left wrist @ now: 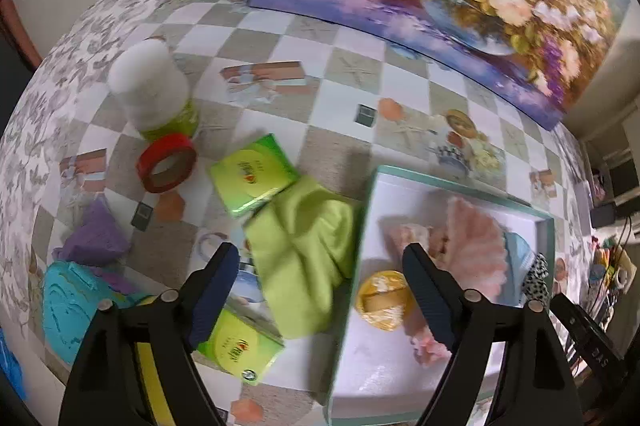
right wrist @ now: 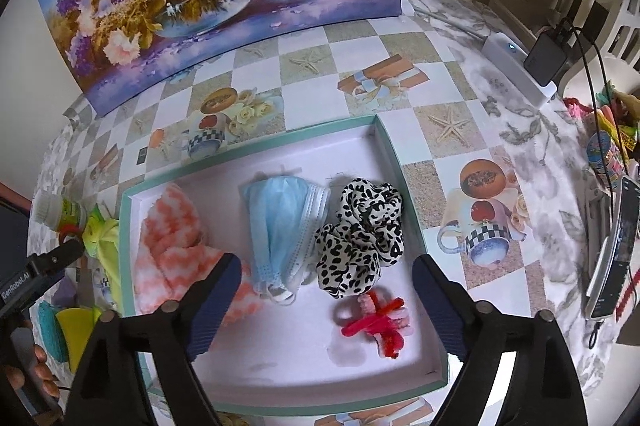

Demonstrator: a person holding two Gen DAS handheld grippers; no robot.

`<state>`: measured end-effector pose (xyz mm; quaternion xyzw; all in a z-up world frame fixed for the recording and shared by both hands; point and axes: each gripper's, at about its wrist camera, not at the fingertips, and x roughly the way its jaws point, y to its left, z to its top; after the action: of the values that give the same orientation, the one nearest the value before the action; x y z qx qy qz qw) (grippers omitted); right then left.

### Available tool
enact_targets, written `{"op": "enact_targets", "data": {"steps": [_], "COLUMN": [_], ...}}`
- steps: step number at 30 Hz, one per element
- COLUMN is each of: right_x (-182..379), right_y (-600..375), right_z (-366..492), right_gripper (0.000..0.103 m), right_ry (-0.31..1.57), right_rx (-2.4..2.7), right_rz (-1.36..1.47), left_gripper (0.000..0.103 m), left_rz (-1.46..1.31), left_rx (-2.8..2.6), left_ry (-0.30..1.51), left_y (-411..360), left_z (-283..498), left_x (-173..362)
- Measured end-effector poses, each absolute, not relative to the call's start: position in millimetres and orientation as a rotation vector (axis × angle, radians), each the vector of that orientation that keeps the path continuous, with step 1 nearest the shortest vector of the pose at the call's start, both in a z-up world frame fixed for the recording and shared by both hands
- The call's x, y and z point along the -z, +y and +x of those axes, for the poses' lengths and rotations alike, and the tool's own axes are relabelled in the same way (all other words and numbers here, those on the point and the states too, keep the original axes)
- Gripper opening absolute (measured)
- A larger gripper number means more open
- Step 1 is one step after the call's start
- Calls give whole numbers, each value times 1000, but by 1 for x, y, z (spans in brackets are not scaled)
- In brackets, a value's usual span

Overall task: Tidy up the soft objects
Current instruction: 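Move both grippers back toward the pile near the white bottle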

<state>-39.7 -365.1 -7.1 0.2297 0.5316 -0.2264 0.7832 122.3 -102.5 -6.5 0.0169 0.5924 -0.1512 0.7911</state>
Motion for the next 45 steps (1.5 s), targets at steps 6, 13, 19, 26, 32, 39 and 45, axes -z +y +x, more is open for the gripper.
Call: {"op": "enact_targets", "data": {"steps": [6,13,19,26,32,39,45], "right_x": [7,7,3,1,-4,-13,-13], "right_y": [-363,-356,-349,-329,-307,-275,-241], "right_z": [-39,-35,-32,-18,-5,10,27], "right_gripper": [103,103,103,103,103,103,103], "right_ry": [1137,1143,1133,1137,1137,1121,1113], "right_rx": [482,473,433,385,347,330,258], "right_rz": [481,444,432,406,377,317,286], "left_gripper": [92,93,95,95,95,95,95], "left_rz": [25,-13,-7,8,26,4,-14], "left_rx": [278,248,223,214,197,172,135], "left_ry": [1269,1256,1258,1242,1213,1189,1185], "left_y": [-88,-74,-62,-51,-36,-8,19], "left_z": [130,137,143,146,150,156,165], "left_x": [9,9,12,4,-7,-17,-19]}}
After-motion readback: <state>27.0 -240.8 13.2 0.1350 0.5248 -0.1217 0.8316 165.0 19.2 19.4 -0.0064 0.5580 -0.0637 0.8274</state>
